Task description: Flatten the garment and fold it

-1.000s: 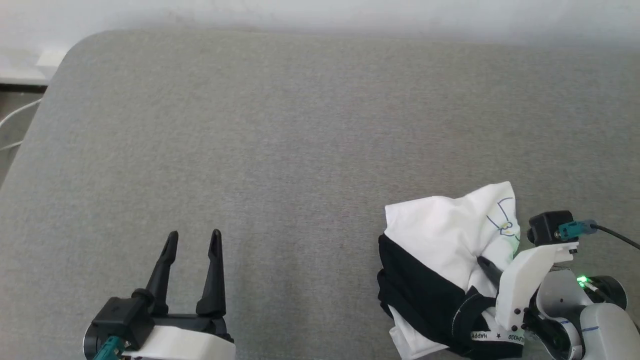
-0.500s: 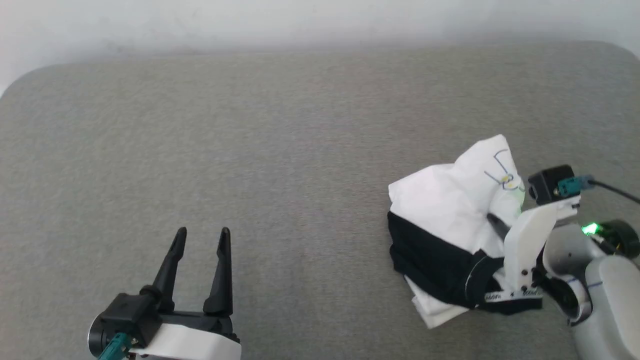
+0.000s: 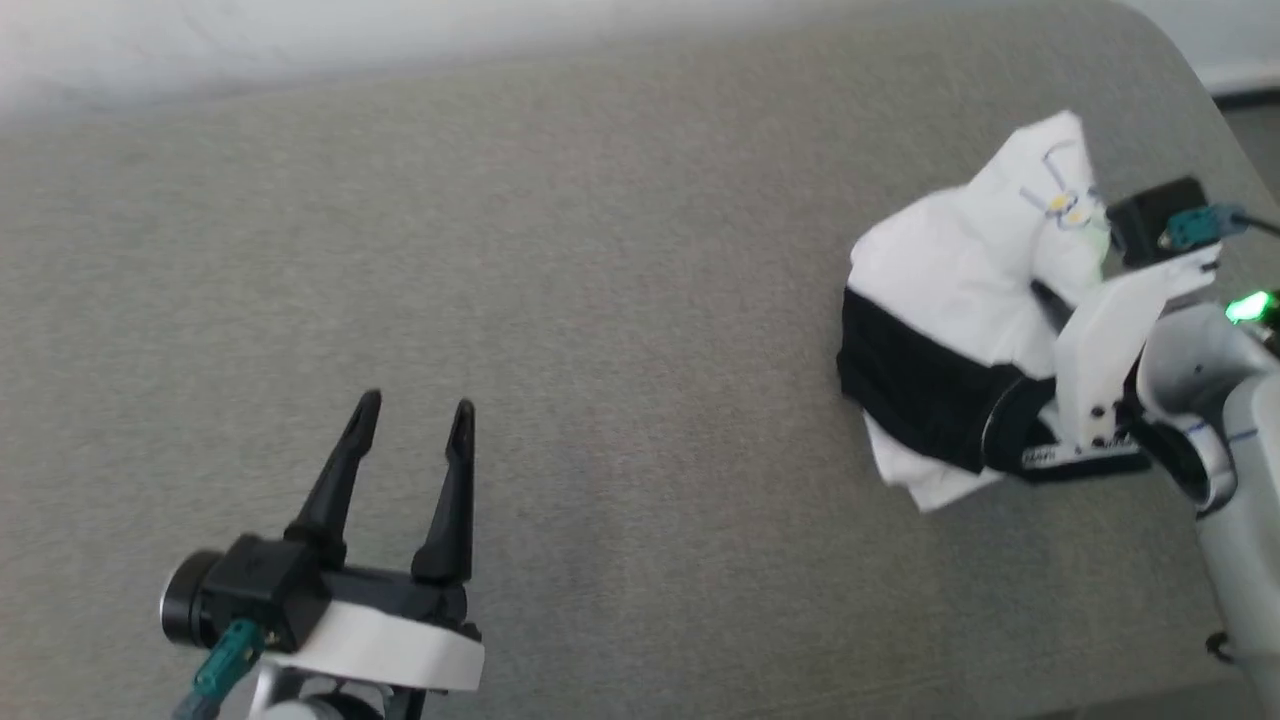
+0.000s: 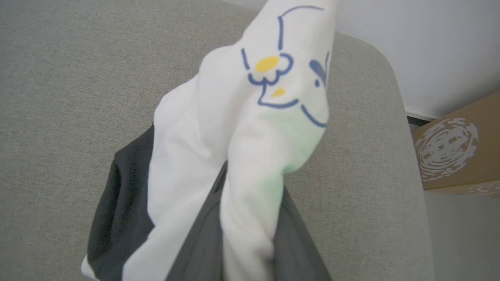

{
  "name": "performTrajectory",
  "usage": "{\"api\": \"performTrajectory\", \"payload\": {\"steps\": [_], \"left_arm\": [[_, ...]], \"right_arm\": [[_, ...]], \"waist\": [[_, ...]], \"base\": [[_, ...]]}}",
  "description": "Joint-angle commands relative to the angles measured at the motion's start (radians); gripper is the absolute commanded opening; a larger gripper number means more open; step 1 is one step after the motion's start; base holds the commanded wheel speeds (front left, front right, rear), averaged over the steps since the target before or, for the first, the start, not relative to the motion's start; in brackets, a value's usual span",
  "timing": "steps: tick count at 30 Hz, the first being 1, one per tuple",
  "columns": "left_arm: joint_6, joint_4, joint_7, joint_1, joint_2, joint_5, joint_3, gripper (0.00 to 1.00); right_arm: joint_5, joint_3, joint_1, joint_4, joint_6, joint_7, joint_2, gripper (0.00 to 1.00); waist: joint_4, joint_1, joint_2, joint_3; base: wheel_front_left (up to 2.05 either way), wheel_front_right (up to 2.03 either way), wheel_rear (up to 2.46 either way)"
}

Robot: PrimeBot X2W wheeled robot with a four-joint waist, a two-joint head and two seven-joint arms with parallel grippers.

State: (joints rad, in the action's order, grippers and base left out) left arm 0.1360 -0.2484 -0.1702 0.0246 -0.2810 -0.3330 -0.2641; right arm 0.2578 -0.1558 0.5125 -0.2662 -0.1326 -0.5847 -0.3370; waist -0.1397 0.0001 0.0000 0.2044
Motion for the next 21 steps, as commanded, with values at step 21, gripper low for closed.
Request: {"api": "performTrajectory", "payload": {"steps": [21], "left_arm": [[-0.021, -0.151, 0.122, -0.208, -0.106, 0.103, -0.003, 1.0]], "right_arm": [[-0.031, 0.084, 0.288, -0.11, 0.002, 0.114, -0.106, 0.0]], "waist": [[-0.126, -0.0001, 0.0, 0.358]], "base": [[0.0, 0.0, 0.0]]}}
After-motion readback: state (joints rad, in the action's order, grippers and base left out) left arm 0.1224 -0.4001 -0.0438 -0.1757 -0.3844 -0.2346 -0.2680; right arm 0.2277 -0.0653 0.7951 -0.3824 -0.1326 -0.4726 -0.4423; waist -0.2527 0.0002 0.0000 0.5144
